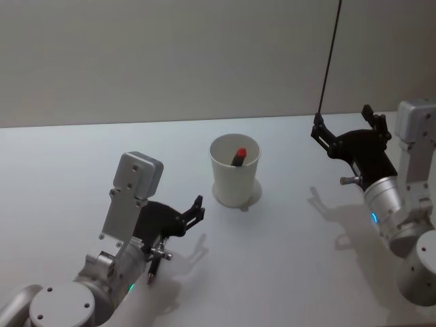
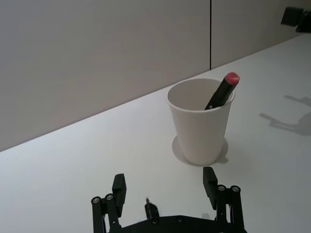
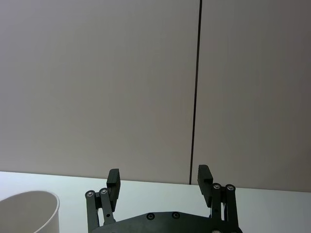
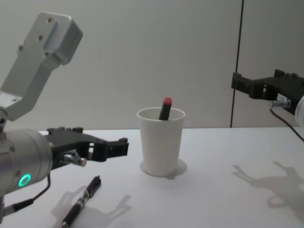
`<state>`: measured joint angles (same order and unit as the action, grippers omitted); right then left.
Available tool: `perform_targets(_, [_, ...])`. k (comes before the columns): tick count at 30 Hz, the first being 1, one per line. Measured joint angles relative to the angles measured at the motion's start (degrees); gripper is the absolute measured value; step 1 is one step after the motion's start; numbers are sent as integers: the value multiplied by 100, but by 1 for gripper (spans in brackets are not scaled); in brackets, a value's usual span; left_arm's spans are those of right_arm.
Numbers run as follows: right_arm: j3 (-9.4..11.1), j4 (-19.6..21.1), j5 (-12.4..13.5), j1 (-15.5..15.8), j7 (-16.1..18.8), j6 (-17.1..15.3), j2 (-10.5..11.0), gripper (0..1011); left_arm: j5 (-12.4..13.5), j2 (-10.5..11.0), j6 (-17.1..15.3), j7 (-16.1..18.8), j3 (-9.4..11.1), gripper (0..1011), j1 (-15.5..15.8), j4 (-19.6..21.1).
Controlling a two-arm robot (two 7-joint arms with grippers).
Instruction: Place the pen into the pen holder.
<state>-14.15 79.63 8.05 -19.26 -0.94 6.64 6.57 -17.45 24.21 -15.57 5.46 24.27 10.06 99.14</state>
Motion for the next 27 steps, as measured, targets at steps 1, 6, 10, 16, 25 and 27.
perform_targets(1, [1, 0, 1, 0, -1, -1, 1, 1001, -33, 16, -109, 35, -13, 1009, -23, 40])
perform_targets(6, [3, 3, 3, 3, -8, -4, 4, 1001, -117, 66, -458, 112, -47, 1009, -87, 157])
perform_targets(10, [3, 3, 5, 5, -10, -7, 5, 1001, -173, 97, -732, 150, -68, 1009, -127, 235])
perform_targets(16, [3, 3, 8, 8, -14, -10, 5, 1001, -211, 138, -1100, 163, -91, 1009, -182, 333])
perform_targets(25, [3, 3, 8, 9, -19, -13, 5, 1001, -219, 176, -1520, 132, -114, 1009, -243, 394])
perform_targets(27, [3, 3, 8, 10, -19, -13, 5, 1001, -219, 179, -1600, 122, -118, 1009, -258, 395])
